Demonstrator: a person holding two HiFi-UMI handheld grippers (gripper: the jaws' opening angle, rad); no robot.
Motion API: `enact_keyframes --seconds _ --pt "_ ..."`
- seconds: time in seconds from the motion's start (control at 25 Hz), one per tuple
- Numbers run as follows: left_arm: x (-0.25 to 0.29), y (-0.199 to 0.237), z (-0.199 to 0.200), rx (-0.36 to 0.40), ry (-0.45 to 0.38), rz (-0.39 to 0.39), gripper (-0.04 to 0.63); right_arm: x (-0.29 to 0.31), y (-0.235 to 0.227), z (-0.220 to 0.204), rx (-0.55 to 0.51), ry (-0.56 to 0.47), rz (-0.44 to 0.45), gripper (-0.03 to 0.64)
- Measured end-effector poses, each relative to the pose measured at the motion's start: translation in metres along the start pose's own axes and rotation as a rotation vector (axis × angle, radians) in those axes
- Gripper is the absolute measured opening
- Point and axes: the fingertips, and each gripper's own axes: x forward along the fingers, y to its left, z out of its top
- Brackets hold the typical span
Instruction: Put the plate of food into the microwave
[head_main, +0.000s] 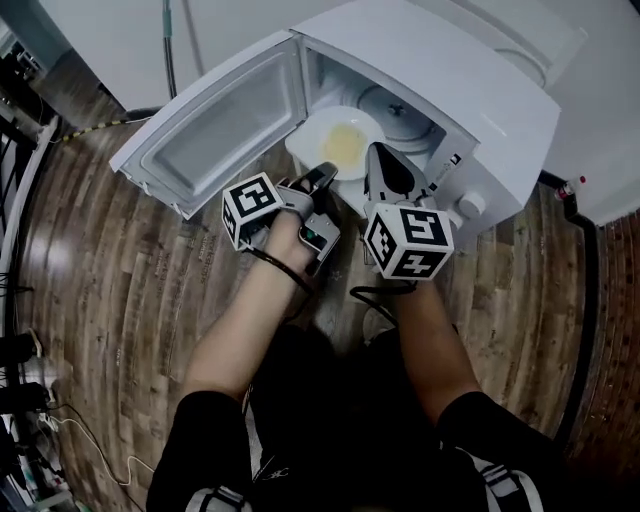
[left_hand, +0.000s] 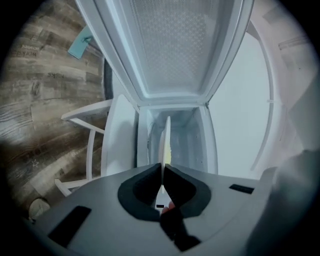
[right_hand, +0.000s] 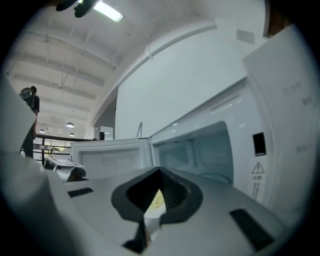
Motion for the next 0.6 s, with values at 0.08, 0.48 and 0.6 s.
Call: enact_keyframes --seconds 0.08,0.48,0.6 --pt "0.015 0.003 -0.012 -0.009 0.021 0.011 0.012 -0.01 -0.003 0.0 -0.019 -0.002 0.001 0.012" --pt "0.075 -0.01 -0.008 0.044 0.125 0.05 0.012 -0.04 -0.006 0.003 0.019 0.003 -0.03 0.012" --pt "0.094 -0.007 -0.006 0.041 0.192 0.088 0.012 -0.046 -0.002 0.006 0.014 -0.006 -0.029 0.012"
